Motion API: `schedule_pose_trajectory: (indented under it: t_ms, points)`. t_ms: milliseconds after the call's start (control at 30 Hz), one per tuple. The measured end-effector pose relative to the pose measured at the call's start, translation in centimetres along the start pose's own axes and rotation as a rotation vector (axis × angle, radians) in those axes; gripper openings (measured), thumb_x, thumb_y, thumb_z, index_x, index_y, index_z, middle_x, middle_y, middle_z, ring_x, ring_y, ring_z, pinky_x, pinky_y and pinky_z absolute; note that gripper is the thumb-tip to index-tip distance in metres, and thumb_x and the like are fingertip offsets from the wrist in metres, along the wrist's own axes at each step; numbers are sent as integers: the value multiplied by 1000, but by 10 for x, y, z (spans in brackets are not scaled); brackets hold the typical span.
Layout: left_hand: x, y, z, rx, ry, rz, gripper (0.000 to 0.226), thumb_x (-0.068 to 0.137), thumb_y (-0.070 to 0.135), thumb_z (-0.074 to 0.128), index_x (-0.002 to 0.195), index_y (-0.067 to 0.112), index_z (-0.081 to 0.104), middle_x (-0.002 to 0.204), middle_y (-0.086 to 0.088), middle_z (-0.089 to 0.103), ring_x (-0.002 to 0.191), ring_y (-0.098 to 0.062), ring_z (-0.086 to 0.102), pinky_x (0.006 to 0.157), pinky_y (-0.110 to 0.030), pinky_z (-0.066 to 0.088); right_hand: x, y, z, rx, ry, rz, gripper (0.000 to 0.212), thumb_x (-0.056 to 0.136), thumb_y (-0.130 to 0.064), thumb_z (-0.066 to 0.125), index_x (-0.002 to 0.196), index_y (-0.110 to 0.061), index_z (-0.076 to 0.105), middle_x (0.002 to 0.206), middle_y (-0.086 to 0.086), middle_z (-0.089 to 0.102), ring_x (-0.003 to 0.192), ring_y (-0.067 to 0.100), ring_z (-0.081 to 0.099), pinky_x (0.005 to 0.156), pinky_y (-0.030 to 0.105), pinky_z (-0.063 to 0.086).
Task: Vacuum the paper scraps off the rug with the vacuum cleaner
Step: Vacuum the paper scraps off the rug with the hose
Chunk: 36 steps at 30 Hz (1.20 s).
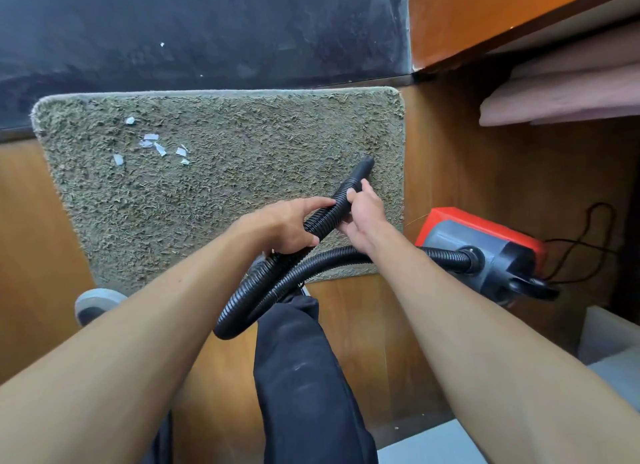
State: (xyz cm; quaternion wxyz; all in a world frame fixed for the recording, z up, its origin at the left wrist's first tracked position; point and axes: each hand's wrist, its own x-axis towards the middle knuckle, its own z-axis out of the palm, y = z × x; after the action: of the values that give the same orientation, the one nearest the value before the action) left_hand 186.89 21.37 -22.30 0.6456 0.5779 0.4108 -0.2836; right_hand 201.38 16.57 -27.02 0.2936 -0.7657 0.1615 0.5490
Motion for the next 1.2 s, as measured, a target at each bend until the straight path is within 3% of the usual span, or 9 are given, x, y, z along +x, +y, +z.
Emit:
schedule_pose_trajectory:
  t_ms: [167,267,367,533,667,833,1133,1200]
  points:
    - [-11,-16,-1,-45,29,25,72,97,22,60,153,46,22,140,-12,54,122,-27,56,104,-36,45,-7,6,15,-15,-30,12,59,102,-4,38,153,-31,25,136,11,52,115,29,57,93,54,50]
    - [-30,-44,-4,-232,18,24,72,96,14,60,151,45,26,124,-14,62,98,-28,64,89,-42,55,-14,17,40,-93,-56,-5,59,101,-5,40,152,-31,27,128,6,55,109,27,59,94,55,50]
    - [-57,-79,-5,-492,25,-12,70,97,7,57,147,49,30,101,-14,63,76,-26,65,72,-50,59,-29,34,75,-201,-124,-14,59,101,-7,44,151,-33,29,137,6,54,112,27,60,92,54,51]
    - [-103,-136,2,-692,115,-35,67,100,5,52,145,49,29,101,-17,61,80,-25,60,61,-38,57,-52,67,133,-412,-216,-64,61,98,-10,52,151,-32,30,135,6,56,105,24,63,85,47,57]
    - [-121,-169,20,-821,183,-35,66,101,4,50,146,46,26,87,-12,60,72,-21,57,58,-36,55,-66,95,161,-587,-256,-158,60,95,-15,55,150,-30,33,135,3,54,104,22,63,79,40,58]
    - [-130,-196,41,-948,220,-34,67,100,5,53,142,50,27,88,-14,60,71,-22,55,64,-42,51,-76,119,179,-734,-252,-223,60,93,-17,56,148,-30,37,134,3,56,109,24,62,92,49,54]
    - [-145,-213,61,-1083,249,17,69,98,3,55,140,52,28,80,-8,58,59,-12,55,55,-34,50,-87,141,184,-807,-294,-274,59,93,-13,54,148,-26,38,126,7,61,100,22,65,90,49,55]
    - [-149,-218,65,-1098,247,23,70,98,3,55,141,51,28,84,-10,60,64,-14,58,57,-34,52,-91,145,187,-811,-321,-270,59,94,-11,53,149,-24,37,123,7,61,96,22,64,87,47,57]
